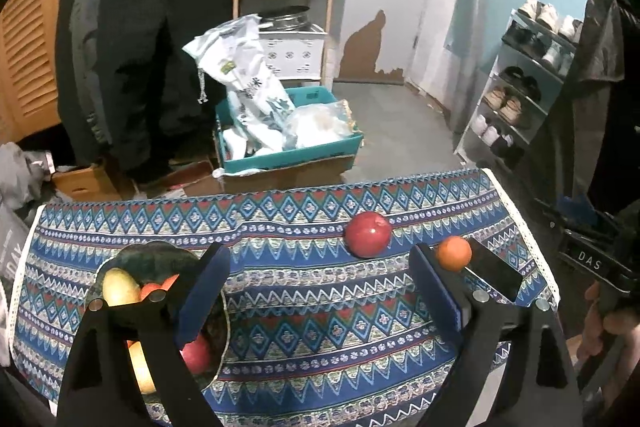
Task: Organize fruits
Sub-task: 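Lower the right gripper onto the small orange while the left approaches the red apple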
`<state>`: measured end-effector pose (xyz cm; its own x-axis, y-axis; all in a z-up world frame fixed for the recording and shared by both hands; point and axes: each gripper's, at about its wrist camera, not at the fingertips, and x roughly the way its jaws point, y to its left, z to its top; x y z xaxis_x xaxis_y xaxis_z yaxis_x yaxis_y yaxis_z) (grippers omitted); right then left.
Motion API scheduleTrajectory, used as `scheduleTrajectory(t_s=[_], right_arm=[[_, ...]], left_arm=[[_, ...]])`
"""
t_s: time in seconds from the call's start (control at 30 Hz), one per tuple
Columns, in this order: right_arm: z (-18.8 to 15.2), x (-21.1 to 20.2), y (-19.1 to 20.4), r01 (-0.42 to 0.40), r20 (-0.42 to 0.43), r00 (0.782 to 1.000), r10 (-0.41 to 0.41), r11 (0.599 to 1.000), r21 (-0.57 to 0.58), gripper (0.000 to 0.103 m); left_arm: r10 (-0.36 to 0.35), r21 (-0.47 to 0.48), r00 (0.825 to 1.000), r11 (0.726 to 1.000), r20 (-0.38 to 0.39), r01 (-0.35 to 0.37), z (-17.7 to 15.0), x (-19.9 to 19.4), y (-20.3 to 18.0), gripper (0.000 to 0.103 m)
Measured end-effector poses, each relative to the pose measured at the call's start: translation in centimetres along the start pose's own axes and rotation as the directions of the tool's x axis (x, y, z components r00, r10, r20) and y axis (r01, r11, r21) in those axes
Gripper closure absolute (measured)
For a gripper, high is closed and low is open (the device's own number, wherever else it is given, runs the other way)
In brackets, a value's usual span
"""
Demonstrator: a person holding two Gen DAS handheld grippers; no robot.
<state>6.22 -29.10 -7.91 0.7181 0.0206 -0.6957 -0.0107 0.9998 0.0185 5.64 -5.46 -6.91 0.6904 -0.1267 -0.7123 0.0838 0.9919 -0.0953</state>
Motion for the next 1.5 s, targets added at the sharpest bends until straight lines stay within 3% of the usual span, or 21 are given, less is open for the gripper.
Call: scheduleTrajectory(t_s=[0.27,0.63,1.03,1.5], right_arm=[[-0.8,1.3,-2.6,0.018,-0.041,0.999,-0.017,1.0,0.025,0.028],[-1.2,6.3,-4.9,-0.032,-0.146,0.989,0.041,0.998,0.061,0.028],[-2.9,14.6,-5.2,-0.055,-0.322,0.944,0.071,0.997,0.059,0.028],[-5.5,20.5,-4.3,-0.068,-0.436,0.897,0.069,0.998,0.017,0.028]], left_arm=[[-0.016,0.022,0.999,1.0,-0.04,0.017,0.4,2.3,-1.9,0.011],[-0.021,0.066,0.994,0.997,-0.105,0.028,1.4,7.3,-4.4,0.011],[-0.037,0.032,0.974,0.998,-0.222,0.045,1.1,14.6,-4.5,0.011],[-0.048,0.039,0.943,0.997,-0.33,0.065,-0.2,20.7,-5.1,0.011]])
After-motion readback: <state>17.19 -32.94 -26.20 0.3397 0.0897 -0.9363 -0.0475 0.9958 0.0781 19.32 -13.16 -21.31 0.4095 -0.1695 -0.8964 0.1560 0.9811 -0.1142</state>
